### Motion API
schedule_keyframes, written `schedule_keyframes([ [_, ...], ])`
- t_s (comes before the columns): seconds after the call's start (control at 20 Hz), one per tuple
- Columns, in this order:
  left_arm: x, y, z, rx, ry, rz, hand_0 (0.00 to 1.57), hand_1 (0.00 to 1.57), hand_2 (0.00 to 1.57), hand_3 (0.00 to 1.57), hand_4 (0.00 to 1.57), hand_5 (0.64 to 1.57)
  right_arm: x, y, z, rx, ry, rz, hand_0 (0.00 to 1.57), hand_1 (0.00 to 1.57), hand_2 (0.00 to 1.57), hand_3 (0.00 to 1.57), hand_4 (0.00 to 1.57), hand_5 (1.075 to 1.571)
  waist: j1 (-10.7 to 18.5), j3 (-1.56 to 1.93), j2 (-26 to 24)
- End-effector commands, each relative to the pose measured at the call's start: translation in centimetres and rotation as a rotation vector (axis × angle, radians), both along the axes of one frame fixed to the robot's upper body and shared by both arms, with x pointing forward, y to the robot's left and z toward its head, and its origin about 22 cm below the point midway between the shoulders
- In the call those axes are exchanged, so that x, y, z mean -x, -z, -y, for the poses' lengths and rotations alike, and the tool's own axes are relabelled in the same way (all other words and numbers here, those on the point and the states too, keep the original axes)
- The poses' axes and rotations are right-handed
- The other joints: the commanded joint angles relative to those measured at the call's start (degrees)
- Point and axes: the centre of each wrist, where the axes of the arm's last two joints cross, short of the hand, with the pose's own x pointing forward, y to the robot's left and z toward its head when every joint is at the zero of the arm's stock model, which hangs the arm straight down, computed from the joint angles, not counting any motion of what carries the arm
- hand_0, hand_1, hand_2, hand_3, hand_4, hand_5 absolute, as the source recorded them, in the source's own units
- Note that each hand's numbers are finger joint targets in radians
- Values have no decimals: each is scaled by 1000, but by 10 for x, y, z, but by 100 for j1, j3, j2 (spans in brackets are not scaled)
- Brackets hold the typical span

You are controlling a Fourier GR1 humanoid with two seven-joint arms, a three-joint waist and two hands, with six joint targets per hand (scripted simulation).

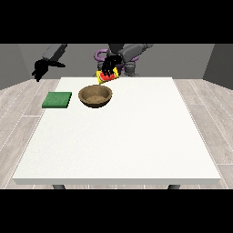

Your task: Pick the cup and pour the ball into the bowl, then pick the bowl and place it on the pad

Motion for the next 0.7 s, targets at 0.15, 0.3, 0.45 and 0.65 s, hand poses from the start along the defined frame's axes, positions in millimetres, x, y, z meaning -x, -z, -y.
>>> schedule_keyframes([
  [0.15,3,-9,13,-228,79,19,0,0,1571,1571,1246,1395,-2,4,-4,2,14,1,0,0,0,161,0,1516,118,2,9],
  [0.3,-8,-19,10,-360,71,47,702,702,1571,1571,1199,1416,3,12,-6,-1,12,-20,0,0,0,181,0,1519,66,1,-236],
  [0.45,-22,-39,16,-472,39,134,1511,1511,1571,1571,1203,1443,-7,4,-14,-12,-16,-12,0,0,0,171,0,1516,-109,1,-199],
  [0.65,-11,-71,39,-474,97,192,1557,1557,1571,1571,1191,1467,18,9,25,-6,55,-1,0,0,0,172,0,1516,283,3,-27],
])
